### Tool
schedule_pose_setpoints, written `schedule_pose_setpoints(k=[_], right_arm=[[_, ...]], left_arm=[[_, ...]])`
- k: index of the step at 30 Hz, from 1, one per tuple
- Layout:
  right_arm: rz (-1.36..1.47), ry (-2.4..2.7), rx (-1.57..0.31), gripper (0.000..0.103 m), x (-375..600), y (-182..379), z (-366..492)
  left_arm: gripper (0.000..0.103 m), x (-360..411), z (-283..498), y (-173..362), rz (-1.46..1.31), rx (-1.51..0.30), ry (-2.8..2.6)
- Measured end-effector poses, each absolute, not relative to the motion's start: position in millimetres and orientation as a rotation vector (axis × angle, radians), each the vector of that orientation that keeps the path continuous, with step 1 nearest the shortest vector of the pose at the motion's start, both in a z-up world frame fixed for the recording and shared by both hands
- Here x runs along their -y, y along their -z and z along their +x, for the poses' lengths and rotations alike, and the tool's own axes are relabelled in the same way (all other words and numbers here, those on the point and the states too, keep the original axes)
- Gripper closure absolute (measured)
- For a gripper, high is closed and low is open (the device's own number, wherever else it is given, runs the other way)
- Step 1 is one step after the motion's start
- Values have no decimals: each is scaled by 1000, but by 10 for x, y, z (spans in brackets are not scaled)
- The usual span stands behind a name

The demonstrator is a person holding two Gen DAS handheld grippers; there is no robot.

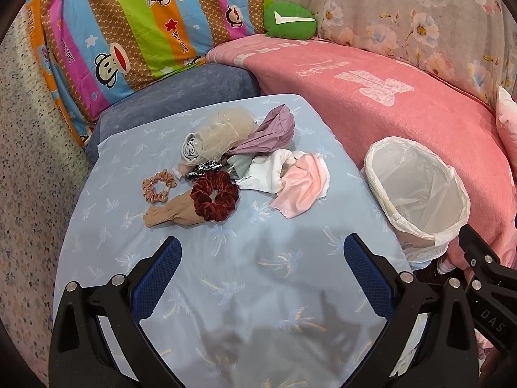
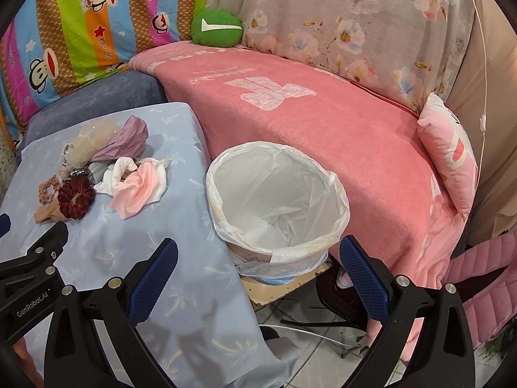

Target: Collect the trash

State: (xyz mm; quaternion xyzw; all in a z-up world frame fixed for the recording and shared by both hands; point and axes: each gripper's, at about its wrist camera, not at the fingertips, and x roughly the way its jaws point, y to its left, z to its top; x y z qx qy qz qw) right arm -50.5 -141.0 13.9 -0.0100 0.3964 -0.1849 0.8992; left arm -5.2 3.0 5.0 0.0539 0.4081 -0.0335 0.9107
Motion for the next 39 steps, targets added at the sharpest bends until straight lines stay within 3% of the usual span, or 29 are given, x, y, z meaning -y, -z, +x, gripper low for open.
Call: schedule_pose_setpoints(k=[39], right_arm=[[-7,413,-777,6,1399,-229,-547]], left_arm=[[7,7,-85,-88,116,-813,118]])
